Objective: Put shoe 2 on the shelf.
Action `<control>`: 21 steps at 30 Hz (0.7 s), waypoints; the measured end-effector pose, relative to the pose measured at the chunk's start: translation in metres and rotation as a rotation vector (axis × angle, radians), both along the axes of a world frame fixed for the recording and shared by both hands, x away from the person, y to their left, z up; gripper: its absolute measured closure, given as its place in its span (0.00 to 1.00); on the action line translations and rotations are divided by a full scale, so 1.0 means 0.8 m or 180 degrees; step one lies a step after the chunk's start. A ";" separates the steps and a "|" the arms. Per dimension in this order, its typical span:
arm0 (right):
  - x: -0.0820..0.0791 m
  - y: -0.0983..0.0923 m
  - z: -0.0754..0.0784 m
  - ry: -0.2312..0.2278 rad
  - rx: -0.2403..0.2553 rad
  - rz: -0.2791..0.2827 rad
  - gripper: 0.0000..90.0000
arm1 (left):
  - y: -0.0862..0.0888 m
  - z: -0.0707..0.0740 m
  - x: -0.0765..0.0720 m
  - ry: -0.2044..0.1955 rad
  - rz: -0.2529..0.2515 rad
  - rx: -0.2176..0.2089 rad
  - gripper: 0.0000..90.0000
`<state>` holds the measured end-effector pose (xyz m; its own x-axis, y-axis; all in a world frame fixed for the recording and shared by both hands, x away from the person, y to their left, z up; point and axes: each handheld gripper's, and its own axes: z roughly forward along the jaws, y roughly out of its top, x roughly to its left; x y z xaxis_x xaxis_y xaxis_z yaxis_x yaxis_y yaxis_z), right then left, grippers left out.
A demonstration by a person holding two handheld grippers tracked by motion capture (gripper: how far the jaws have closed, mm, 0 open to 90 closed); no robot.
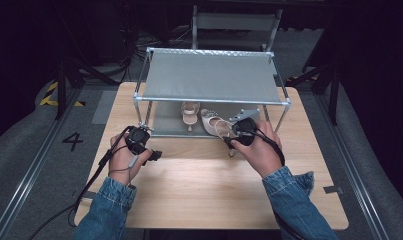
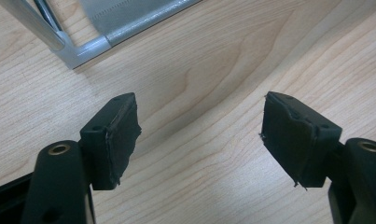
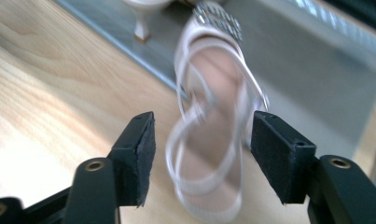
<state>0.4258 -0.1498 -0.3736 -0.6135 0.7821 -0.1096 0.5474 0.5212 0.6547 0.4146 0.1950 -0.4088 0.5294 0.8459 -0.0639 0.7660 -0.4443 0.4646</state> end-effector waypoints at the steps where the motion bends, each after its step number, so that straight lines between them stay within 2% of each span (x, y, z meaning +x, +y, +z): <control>1: -0.003 -0.005 0.000 0.0033 0.0002 -0.0039 0.44 | 0.000 0.000 0.000 0.0000 -0.0002 0.0009 0.31; 4: -0.010 -0.016 -0.002 0.0091 -0.0009 -0.0125 0.43 | 0.000 0.001 -0.001 -0.0013 -0.0017 0.0018 0.31; 5: -0.017 -0.027 -0.005 0.0147 -0.0027 -0.0198 0.42 | 0.001 0.001 -0.002 -0.0011 -0.0003 0.0021 0.31; 7: -0.020 -0.031 -0.006 0.0172 -0.0028 -0.0219 0.42 | 0.001 0.001 -0.003 -0.0012 0.0004 0.0030 0.31; 8: -0.026 -0.039 -0.012 0.0210 -0.0014 -0.0247 0.42 | 0.001 0.001 -0.003 -0.0005 0.0006 0.0043 0.31; 12: -0.030 -0.045 -0.023 0.0258 -0.0012 -0.0287 0.42 | 0.001 0.001 -0.007 0.0006 0.0012 0.0051 0.31; 16: -0.028 -0.048 -0.041 0.0296 0.0006 -0.0304 0.42 | 0.002 0.001 -0.010 0.0003 0.0007 0.0071 0.30; 18: -0.023 -0.048 -0.052 0.0310 0.0089 -0.0302 0.40 | 0.003 0.002 -0.012 0.0010 0.0012 0.0073 0.30; 20: -0.019 -0.044 -0.063 0.0319 0.0101 -0.0284 0.40 | 0.005 0.001 -0.013 0.0010 0.0022 0.0079 0.30; 21: -0.019 -0.044 -0.063 0.0319 0.0101 -0.0284 0.40 | 0.005 0.001 -0.013 0.0010 0.0022 0.0079 0.30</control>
<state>0.4110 -0.1853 -0.4238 -0.5479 0.8361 -0.0256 0.6541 0.4473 0.6099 0.4044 0.1986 -0.4078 0.5233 0.8510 -0.0447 0.7706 -0.4502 0.4511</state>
